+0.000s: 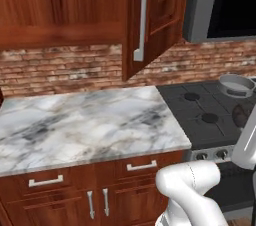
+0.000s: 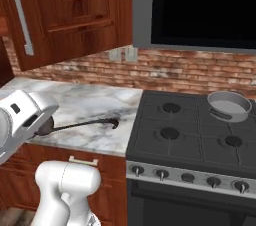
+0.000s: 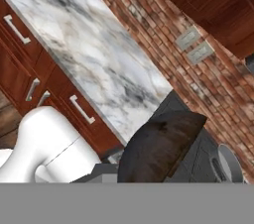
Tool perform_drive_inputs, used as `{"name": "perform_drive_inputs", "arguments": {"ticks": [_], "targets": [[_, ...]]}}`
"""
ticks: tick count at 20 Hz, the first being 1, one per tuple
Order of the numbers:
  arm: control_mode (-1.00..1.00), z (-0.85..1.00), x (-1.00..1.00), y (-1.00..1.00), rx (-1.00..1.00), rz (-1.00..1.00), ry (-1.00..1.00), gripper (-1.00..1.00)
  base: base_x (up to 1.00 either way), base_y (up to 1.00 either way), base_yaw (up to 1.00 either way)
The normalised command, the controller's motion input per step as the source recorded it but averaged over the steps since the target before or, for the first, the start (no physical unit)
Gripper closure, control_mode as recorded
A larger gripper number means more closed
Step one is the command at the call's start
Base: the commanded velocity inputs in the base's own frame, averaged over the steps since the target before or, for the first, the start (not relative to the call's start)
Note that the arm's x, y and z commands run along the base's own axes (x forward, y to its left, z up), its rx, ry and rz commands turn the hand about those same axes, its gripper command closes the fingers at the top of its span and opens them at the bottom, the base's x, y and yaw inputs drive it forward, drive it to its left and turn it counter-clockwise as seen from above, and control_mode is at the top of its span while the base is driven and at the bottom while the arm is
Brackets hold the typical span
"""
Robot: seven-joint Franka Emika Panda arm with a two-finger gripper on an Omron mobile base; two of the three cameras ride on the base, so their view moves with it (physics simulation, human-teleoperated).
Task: Open the cabinet and move the ladle to the pot. Then close the cabinet.
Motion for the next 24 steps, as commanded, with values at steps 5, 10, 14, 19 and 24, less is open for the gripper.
{"name": "perform_drive_inputs", "arguments": {"ticks": [5, 10, 14, 19, 24], "targets": [[1.00, 0.00, 0.00, 0.00, 0.00, 0.00, 0.00, 1.00, -0.25, -0.75, 0.00], [1.00, 0.00, 0.00, 0.00, 0.00, 0.00, 0.00, 1.00, -0.28, -0.51, 0.00], [1.00, 0.00, 0.00, 0.00, 0.00, 0.00, 0.00, 1.00, -0.07, -0.39, 0.00], [1.00, 0.00, 0.00, 0.00, 0.00, 0.00, 0.00, 1.00, 0.00, -0.37, 0.00], [1.00, 0.00, 0.00, 0.00, 0.00, 0.00, 0.00, 1.00, 0.00, -0.32, 0.00]]}}
